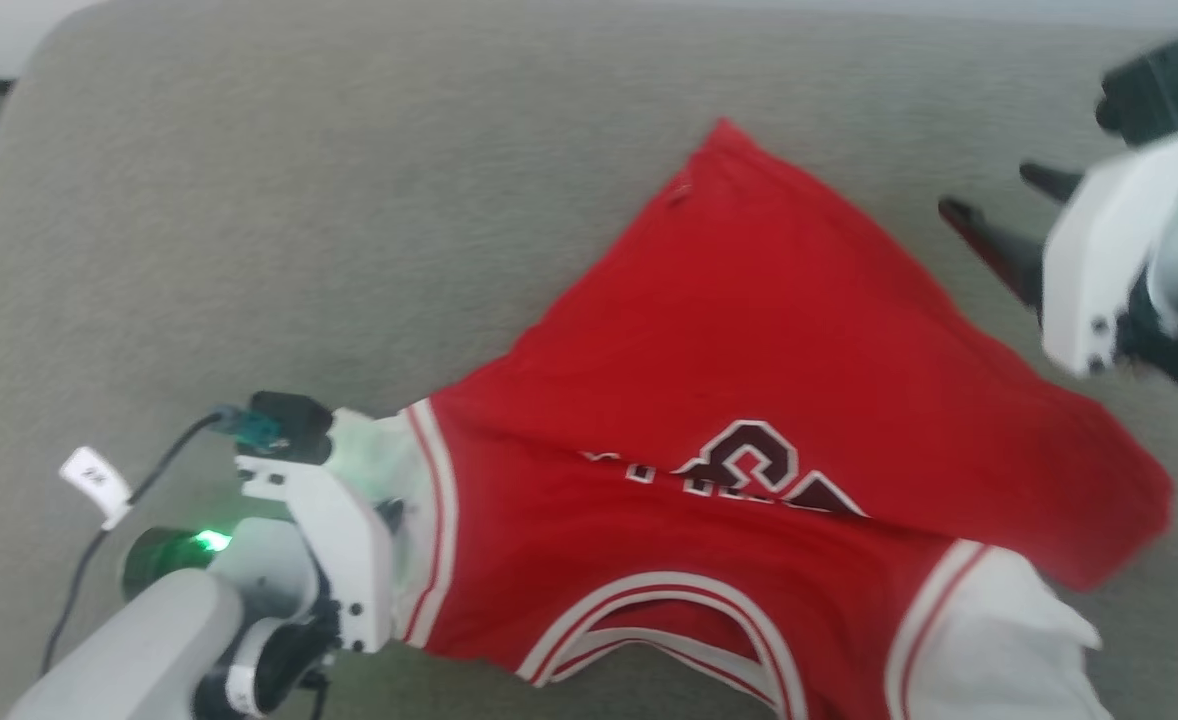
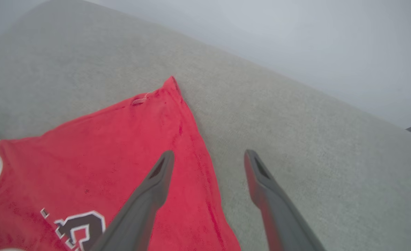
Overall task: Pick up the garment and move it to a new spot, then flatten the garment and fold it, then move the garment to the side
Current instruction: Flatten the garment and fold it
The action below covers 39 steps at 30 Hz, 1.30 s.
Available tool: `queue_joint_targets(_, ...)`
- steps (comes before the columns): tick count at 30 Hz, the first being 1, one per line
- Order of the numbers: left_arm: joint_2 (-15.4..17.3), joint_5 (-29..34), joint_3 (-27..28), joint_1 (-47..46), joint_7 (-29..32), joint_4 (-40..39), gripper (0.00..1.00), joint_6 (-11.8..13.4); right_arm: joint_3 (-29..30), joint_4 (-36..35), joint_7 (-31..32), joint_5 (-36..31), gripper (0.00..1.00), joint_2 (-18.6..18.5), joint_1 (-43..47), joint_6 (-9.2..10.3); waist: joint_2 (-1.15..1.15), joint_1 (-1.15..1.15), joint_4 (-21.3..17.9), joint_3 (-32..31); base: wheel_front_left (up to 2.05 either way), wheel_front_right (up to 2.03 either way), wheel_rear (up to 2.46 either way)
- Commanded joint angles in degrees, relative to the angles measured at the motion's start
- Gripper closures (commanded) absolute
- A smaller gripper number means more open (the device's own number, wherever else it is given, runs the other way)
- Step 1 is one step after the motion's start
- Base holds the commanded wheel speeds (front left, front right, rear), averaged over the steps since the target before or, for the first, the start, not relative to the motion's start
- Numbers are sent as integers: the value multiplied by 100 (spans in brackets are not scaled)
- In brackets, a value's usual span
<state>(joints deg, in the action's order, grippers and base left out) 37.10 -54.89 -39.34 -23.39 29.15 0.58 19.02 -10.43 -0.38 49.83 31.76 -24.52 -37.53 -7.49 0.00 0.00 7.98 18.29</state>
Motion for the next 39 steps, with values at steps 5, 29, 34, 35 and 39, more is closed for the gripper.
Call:
queue_joint_targets(5, -317, 113, -182, -288, -44, 246, 100, -187, -656, 1197, -369, 198, 0, -41, -957, 0, 0, 0, 611, 228, 0, 0, 0)
queue_joint_targets(29, -1482, 176, -577, -1211, -373, 1679, 100, -1004, -3708, 5146, -203, 1053, 100, -95, -2369, 0, 0, 0, 1629, 716, 0, 0, 0)
queue_joint_targets(34, -1414, 181, -525, -1274, -397, 1820, 100, -997, -3895, 5021, -264, 1316, 100, -259, -2641, 0, 0, 0, 1528, 682, 0, 0, 0)
queue_joint_targets(35, -1389, 179, -506, -1295, -390, 1842, 100, -998, -3932, 4995, -298, 1364, 100, -299, -2720, 1, 0, 0, 1486, 660, 0, 0, 0)
queue_joint_targets(39, -1214, 194, -352, -1493, -377, 1782, 100, -948, -4030, 4804, -494, 1577, 100, -421, -3066, 4, 0, 0, 1271, 538, 0, 0, 0)
